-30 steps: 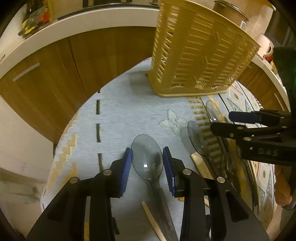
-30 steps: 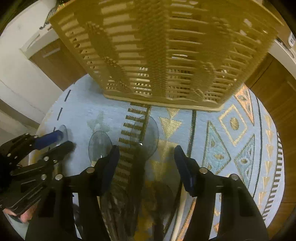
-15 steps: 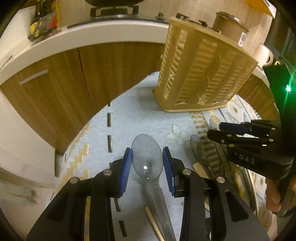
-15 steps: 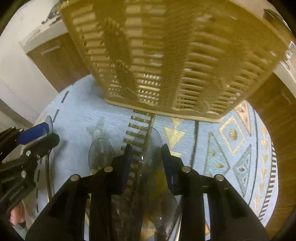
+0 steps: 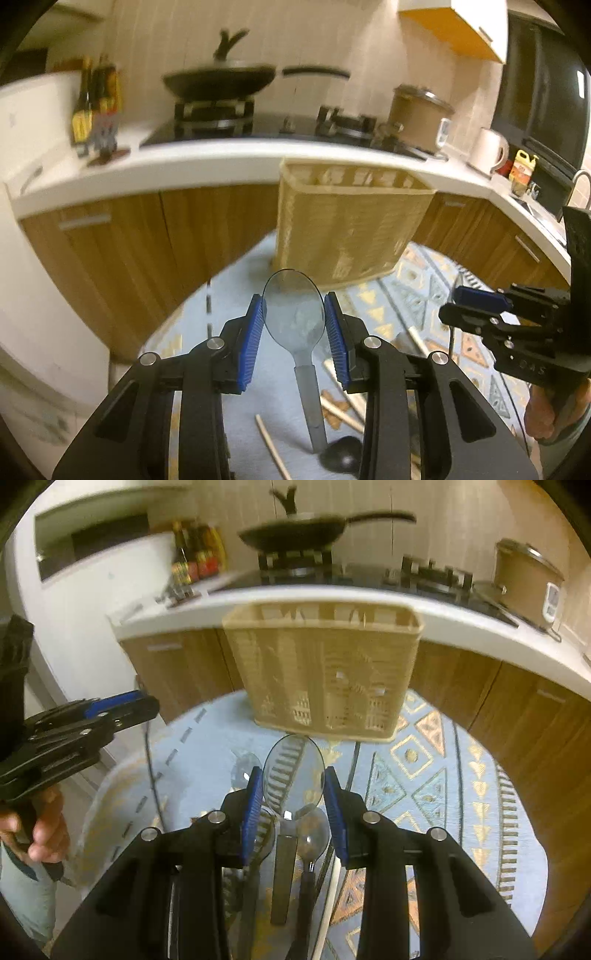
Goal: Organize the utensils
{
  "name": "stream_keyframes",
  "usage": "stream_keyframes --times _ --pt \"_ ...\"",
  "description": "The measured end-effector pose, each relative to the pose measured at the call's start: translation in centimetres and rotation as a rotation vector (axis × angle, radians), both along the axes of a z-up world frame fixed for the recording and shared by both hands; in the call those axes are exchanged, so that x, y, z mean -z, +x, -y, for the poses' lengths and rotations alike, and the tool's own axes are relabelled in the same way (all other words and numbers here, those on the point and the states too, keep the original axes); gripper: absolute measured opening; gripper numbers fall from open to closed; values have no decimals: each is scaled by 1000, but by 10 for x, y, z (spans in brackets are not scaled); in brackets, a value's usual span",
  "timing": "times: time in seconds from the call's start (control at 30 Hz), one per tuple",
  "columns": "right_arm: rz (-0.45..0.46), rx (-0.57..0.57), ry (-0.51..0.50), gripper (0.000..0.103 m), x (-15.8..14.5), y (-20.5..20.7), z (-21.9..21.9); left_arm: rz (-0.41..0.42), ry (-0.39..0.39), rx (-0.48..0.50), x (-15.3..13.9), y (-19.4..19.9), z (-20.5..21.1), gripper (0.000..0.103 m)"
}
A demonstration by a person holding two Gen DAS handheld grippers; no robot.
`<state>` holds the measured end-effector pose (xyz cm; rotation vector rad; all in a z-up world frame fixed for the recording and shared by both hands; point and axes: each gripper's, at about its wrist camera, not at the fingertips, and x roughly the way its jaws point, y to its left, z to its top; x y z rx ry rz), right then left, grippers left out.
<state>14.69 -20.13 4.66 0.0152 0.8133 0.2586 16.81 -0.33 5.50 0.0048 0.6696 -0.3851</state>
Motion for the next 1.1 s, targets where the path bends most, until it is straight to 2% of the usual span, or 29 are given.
stream_keyframes --times 0.27,0.5,0.7,0.87,0.97,1.1 --pt "214 13 72 30 -72 -12 19 140 -49 1 -57 -5 12 32" --pt "363 80 68 30 -124 19 24 276 -82 -27 -114 18 22 32" --pt "460 176 47 30 -155 58 41 333 -117 -33 -138 51 31 32" --pt "518 260 -21 30 -159 88 50 345 -142 -55 -135 86 34 32" --pt "514 290 -66 30 -143 109 49 342 -143 -80 -123 105 35 32" --pt "466 296 -73 30 -113 129 49 335 -141 -103 -104 121 34 32"
